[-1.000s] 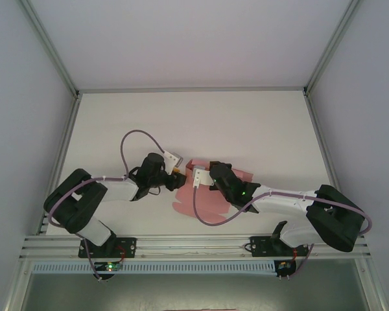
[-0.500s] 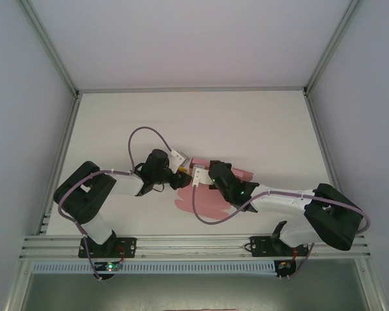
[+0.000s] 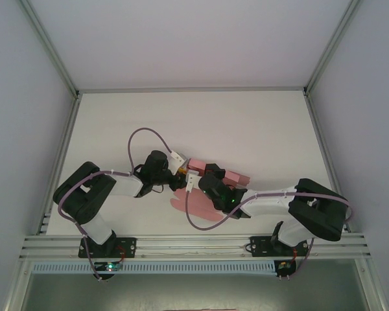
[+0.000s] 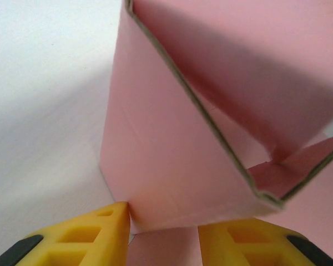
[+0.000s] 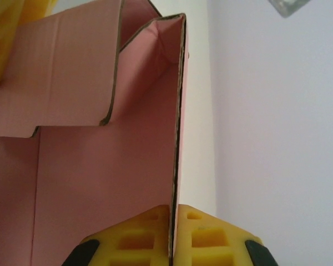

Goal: Assemble paper box

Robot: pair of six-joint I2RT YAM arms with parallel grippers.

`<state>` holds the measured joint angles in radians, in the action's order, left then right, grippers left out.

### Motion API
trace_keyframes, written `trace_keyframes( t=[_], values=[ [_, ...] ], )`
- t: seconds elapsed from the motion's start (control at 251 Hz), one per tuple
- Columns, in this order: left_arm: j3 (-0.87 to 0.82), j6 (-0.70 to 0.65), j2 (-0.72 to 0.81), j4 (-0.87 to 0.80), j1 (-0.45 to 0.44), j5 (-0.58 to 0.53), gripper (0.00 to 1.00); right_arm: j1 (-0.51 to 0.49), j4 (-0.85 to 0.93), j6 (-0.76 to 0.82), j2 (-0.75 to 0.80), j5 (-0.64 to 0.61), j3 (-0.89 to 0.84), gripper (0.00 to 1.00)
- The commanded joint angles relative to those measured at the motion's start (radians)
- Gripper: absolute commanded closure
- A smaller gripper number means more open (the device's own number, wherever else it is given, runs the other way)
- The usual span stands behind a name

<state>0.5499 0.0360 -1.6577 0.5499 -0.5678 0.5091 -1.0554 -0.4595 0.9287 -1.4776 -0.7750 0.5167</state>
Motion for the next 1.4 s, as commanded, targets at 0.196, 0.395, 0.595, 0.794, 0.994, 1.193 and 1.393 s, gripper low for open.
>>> trace_keyframes(
  t=[0.196,0.395,0.595,0.794,0.994,1.193,1.393],
  values=[
    [-0.018,-0.036,0.004,0.076,0.004,0.029,0.63,-0.012,0.162,-0.003,-0.055,0.032,-0.086,1.0],
    [-0.006,-0.04,-0.005,0.1,0.005,0.088,0.62,-0.046,0.216,-0.02,-0.12,-0.01,-0.062,1.0],
    [0.019,-0.051,0.019,0.098,0.005,0.072,0.62,-0.06,0.26,-0.065,-0.1,0.028,-0.055,1.0],
    [0.129,-0.013,-0.1,0.139,0.006,0.075,0.48,-0.064,0.298,-0.102,-0.084,0.102,-0.044,1.0],
    [0.164,-0.013,-0.138,0.146,0.003,0.08,0.62,-0.046,0.32,-0.129,-0.107,0.12,-0.031,1.0],
    [0.146,0.032,-0.144,0.182,-0.001,0.013,0.74,-0.021,0.319,-0.158,-0.08,0.158,-0.033,1.0],
    [0.194,0.084,-0.153,0.037,-0.082,-0.484,1.0,-0.009,0.334,-0.19,0.006,0.21,-0.041,1.0]
  ],
)
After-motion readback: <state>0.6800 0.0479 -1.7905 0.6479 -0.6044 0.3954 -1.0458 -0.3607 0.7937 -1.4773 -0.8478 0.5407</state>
